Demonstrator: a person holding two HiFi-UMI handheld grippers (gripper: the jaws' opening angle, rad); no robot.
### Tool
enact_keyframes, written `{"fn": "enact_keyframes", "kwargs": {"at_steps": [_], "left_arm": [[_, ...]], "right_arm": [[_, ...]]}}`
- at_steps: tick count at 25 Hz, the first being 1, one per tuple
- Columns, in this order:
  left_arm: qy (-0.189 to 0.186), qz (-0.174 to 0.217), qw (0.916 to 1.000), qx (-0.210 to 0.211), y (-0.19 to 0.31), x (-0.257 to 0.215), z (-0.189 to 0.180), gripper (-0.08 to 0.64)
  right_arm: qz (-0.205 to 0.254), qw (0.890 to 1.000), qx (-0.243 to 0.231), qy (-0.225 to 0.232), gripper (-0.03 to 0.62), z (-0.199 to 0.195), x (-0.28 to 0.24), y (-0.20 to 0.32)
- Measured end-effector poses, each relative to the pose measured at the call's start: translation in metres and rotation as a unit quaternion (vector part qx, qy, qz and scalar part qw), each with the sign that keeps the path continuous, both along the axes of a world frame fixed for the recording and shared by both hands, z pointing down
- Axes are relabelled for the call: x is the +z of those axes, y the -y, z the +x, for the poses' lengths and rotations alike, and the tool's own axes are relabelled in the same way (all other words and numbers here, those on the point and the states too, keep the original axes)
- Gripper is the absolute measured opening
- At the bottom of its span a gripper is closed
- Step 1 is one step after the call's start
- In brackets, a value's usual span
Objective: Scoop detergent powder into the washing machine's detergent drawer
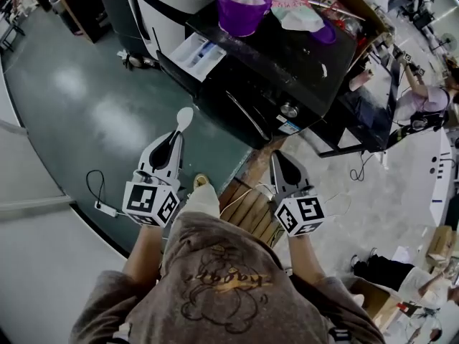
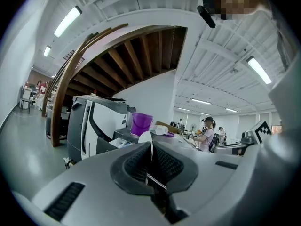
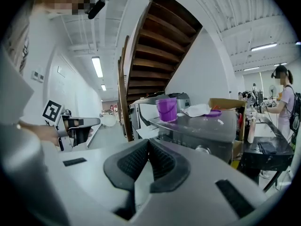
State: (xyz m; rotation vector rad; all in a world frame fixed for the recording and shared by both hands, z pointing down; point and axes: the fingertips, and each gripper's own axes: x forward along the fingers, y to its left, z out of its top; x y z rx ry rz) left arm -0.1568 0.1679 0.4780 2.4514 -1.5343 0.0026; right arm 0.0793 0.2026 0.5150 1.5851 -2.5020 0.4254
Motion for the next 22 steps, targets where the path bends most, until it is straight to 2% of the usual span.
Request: {"fn": "enact_keyframes", "kwargs": {"at_steps": [5,11,22], "left_arm": [[-0.003,0.003,0.9998,0.020,0.065,-0.040,-0.016,0.025],[-0.009,0.015,0.9993,0.034,0.118,-0.074,-0.023,0.025],[-0.030,0.020,0.9982,0.048,0.149,-0.089,-0.008,0.025]], "right_arm": [[-0.006,1.000,0.017,-0.006,0.003,-0.016,-0.034,0.057],[0.005,0.999,0.036,-0.002,0.003,-0.022,-0.066,0.096],[0.017,0.998,0.064,0.007,0.003,-0.006,-0.080,0.122]]}}
